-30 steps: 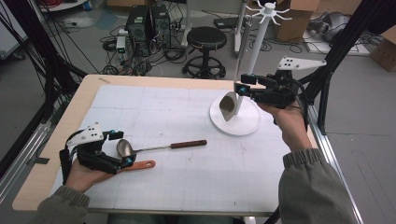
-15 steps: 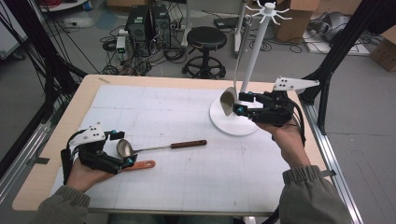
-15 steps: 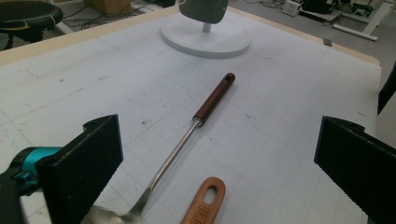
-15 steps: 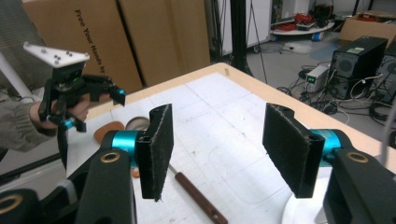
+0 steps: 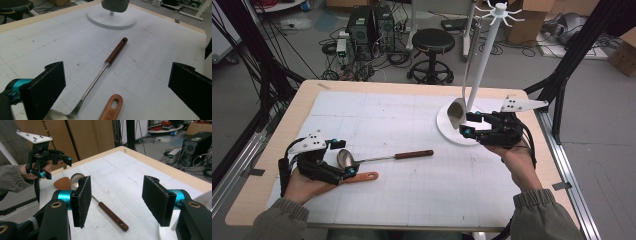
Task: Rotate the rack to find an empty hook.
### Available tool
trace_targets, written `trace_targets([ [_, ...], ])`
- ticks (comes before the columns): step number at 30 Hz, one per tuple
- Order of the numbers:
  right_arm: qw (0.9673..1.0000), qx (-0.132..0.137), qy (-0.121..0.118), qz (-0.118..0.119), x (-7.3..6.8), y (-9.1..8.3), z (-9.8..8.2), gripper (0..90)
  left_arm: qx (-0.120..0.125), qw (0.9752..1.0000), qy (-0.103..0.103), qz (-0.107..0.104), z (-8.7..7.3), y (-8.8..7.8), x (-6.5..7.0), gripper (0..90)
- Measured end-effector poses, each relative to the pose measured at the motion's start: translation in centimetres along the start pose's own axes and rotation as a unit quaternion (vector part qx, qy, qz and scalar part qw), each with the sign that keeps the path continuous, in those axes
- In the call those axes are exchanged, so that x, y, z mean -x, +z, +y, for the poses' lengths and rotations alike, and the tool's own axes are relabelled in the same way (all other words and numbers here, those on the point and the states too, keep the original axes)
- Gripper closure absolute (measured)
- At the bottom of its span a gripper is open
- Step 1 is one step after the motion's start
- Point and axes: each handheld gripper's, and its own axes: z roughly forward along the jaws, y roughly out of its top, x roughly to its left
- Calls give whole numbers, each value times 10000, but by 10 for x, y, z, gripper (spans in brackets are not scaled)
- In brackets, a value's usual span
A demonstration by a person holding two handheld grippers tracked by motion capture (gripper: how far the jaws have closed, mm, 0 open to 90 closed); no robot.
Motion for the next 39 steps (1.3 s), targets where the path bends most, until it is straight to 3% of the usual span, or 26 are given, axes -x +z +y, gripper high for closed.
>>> trace_targets([
  [24,9992,-346,199,56,0,22,-38,328,-69,9999,44,-66,-1,3,-1,18],
  [33,9984,-527,189,22,-6,28,-57,302,-175,9994,124,-266,0,11,-1,28],
  [36,9980,-591,200,46,-7,29,-64,300,-173,9992,168,-317,2,13,-3,109],
  [39,9976,-665,182,55,-9,28,-70,298,-244,9989,198,-340,5,20,-5,121],
])
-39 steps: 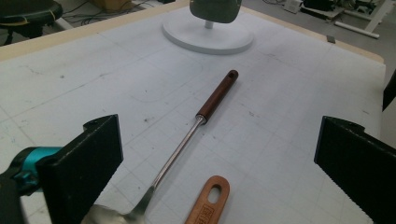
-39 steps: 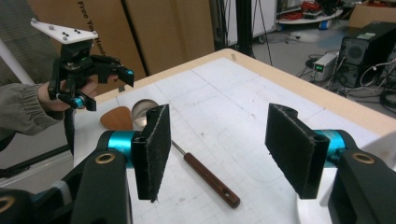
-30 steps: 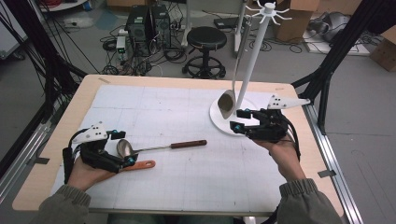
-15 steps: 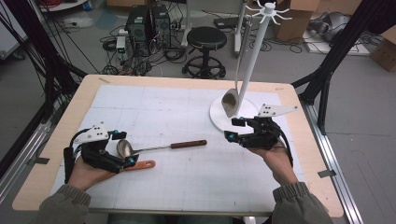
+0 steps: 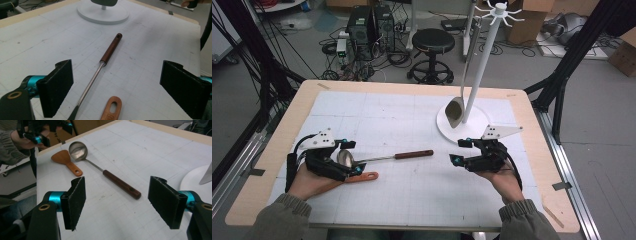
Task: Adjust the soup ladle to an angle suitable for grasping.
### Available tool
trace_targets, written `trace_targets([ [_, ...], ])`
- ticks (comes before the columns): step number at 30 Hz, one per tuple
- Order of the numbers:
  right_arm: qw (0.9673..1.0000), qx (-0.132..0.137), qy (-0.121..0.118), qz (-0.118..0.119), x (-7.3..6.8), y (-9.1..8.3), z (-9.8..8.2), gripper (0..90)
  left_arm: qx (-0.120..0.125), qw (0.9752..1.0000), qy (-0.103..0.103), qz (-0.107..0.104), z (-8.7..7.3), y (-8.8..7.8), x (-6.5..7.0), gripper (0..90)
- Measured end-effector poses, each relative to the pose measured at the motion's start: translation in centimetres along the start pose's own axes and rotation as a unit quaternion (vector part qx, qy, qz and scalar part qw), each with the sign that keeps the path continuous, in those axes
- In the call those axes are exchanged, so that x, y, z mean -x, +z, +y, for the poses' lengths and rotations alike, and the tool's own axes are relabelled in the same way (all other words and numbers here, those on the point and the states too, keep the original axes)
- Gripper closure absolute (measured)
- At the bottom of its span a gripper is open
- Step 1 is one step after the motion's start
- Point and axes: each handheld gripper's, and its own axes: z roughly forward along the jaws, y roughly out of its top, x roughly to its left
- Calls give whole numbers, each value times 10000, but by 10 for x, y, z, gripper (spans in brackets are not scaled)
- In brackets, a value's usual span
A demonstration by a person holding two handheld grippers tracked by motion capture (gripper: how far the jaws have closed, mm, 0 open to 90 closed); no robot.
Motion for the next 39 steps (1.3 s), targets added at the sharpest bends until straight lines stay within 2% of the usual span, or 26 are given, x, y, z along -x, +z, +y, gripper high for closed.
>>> trace_targets([
  [4,10000,-38,-24,-13,-2,-2,-4,289,-214,9997,88,-36,4,11,-2,139],
  [6,10000,-2,-66,-36,-2,-3,-5,289,-280,9995,120,-58,8,16,-2,158],
  [11,9999,4,-3,-112,-1,-7,-14,285,-400,9987,264,-152,19,30,0,190],
  [16,9998,-39,0,-169,1,-10,-23,281,-592,9972,387,-233,30,49,-2,222],
  [19,9998,-53,9,-165,1,-12,-28,278,-679,9962,462,-273,32,62,-3,251],
  [21,9998,-46,-14,-191,2,-14,-31,275,-853,9947,489,-296,33,71,-3,256],
  [25,9998,-54,18,-203,4,-16,-37,267,-971,9933,540,-325,37,85,-6,273],
  [30,9997,-68,29,-222,6,-16,-41,255,-1015,9929,586,-209,33,97,-12,290],
  [31,9997,-102,19,-239,7,-15,-41,253,-1113,9918,614,-137,32,99,-14,295],
  [32,9996,-124,28,-249,7,-15,-42,252,-1143,9917,576,-122,31,102,-14,302],
  [38,9996,-121,39,-236,8,-15,-44,252,-1408,9877,660,-164,26,117,-13,335],
  [39,9996,-131,34,-254,8,-15,-44,252,-1397,9879,655,-174,25,120,-13,335],
])
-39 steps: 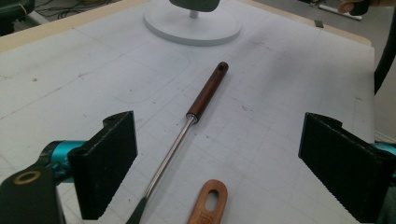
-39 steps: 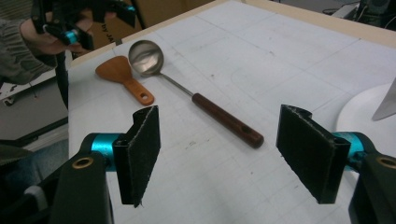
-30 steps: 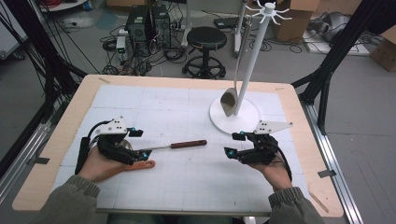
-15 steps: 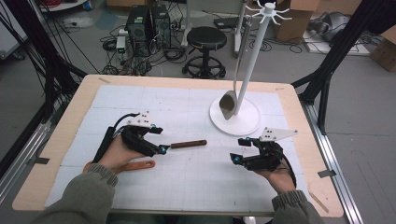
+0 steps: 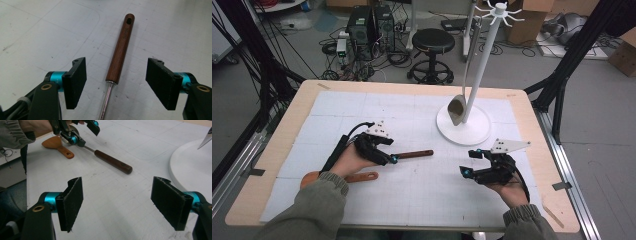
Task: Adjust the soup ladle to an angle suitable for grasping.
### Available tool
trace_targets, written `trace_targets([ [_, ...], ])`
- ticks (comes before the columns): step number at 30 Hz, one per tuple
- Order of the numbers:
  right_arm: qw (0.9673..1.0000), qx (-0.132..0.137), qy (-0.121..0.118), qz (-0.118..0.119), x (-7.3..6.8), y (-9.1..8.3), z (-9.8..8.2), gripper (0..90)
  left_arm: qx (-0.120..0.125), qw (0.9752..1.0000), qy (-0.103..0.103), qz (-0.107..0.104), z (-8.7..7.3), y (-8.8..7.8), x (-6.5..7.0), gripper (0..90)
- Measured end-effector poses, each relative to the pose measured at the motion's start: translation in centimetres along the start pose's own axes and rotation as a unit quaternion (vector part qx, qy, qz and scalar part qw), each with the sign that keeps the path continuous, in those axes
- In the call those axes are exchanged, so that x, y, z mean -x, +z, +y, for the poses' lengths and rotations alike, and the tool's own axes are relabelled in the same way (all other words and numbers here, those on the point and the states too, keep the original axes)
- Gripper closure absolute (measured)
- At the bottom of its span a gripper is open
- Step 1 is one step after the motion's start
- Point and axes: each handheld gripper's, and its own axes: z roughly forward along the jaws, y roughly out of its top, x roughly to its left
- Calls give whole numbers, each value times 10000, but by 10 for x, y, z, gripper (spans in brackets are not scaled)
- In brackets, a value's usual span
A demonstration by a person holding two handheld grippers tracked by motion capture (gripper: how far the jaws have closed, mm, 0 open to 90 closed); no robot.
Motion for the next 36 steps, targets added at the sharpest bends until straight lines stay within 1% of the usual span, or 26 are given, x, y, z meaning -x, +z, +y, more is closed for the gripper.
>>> trace_targets([
  [1,10000,12,1,-5,0,0,0,252,-8,10000,-28,13,0,2,0,334],
  [3,10000,15,2,-4,0,0,0,252,-22,10000,-18,15,1,7,-1,339],
  [4,10000,6,-4,-1,0,0,0,252,-72,10000,-33,3,2,10,-1,348],
  [6,10000,26,-3,9,1,0,0,251,-157,9999,0,-23,3,14,-3,356],
  [7,10000,31,-2,14,1,0,0,251,-165,9998,-7,-64,3,16,-2,369],
  [8,10000,32,-8,8,1,0,0,251,-195,9998,37,-100,3,18,-2,401],
  [10,10000,29,-10,17,1,1,0,250,-235,9996,59,-116,3,22,-2,429],
  [11,10000,25,-6,17,1,1,0,250,-290,9994,110,-139,3,24,-2,449],
  [14,10000,27,-11,26,2,1,0,250,-411,9990,157,-104,4,29,-1,502],
  [15,10000,27,-13,28,2,1,0,250,-424,9988,189,-149,4,31,-1,521],
  [16,10000,27,-18,38,2,1,0,250,-449,9987,177,-148,4,32,-1,528],
  [17,10000,27,-17,36,2,1,0,250,-525,9982,247,-173,4,33,-1,539],
  [18,10000,6,10,47,2,1,0,250,-506,9983,221,-209,4,35,-1,556],
  [19,10000,17,-7,53,2,2,0,250,-548,9980,218,-218,4,36,-1,563],
  [21,10000,-3,-2,72,2,3,0,250,-623,9973,260,-279,3,38,-2,597],
  [22,10000,-11,-5,54,2,3,0,250,-667,9970,283,-273,2,38,-2,610],
  [24,10000,-46,-1,66,2,4,0,250,-635,9972,264,-285,1,39,-2,619],
  [25,10000,-46,-37,63,3,4,0,250,-630,9973,276,-269,2,38,-3,632],
  [26,10000,-52,-21,73,2,5,0,250,-604,9973,283,-292,1,38,-3,653],
  [28,10000,-65,-32,64,2,5,-1,250,-635,9971,286,-317,1,38,-4,672],
  [31,9999,-79,-14,89,2,7,-1,250,-682,9966,378,-278,0,41,-2,671],
  [34,9999,-93,-17,100,2,7,-1,250,-674,9966,347,-315,0,41,-3,673],
  [36,9999,-113,-17,108,2,8,-2,250,-668,9965,377,-325,0,41,-3,678],
])
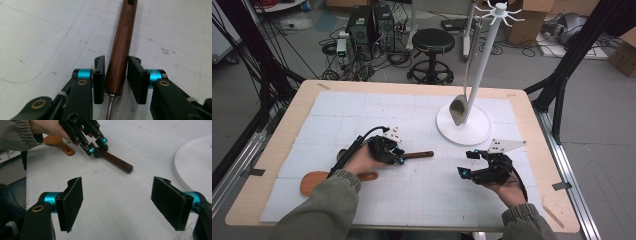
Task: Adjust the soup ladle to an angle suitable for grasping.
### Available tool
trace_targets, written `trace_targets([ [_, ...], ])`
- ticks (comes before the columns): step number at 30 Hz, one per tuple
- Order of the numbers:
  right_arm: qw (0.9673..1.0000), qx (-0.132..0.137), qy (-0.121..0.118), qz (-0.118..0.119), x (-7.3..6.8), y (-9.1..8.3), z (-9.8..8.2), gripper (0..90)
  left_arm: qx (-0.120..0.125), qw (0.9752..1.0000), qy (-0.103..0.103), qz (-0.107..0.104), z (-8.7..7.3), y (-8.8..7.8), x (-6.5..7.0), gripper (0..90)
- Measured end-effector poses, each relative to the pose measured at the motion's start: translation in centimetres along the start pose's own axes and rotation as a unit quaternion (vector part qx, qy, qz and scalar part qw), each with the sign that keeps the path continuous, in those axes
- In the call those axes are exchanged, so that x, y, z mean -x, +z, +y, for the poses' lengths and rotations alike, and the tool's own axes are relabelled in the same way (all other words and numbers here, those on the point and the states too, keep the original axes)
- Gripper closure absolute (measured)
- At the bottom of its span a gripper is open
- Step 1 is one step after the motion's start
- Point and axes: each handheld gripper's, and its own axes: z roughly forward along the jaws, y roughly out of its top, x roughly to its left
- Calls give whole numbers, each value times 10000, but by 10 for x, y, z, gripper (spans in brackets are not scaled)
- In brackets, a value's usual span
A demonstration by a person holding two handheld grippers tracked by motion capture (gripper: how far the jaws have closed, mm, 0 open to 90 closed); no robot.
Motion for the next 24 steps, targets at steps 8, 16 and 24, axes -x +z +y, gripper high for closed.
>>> trace_targets([
  [8,10000,-76,-28,25,0,5,-1,250,4,9998,205,60,1,0,3,694],
  [16,9998,-207,-69,46,-3,10,-2,250,61,9996,280,-50,0,-2,3,710],
  [24,9997,-236,-70,55,-3,11,-3,250,41,9998,118,-168,-3,-2,-2,688],
])
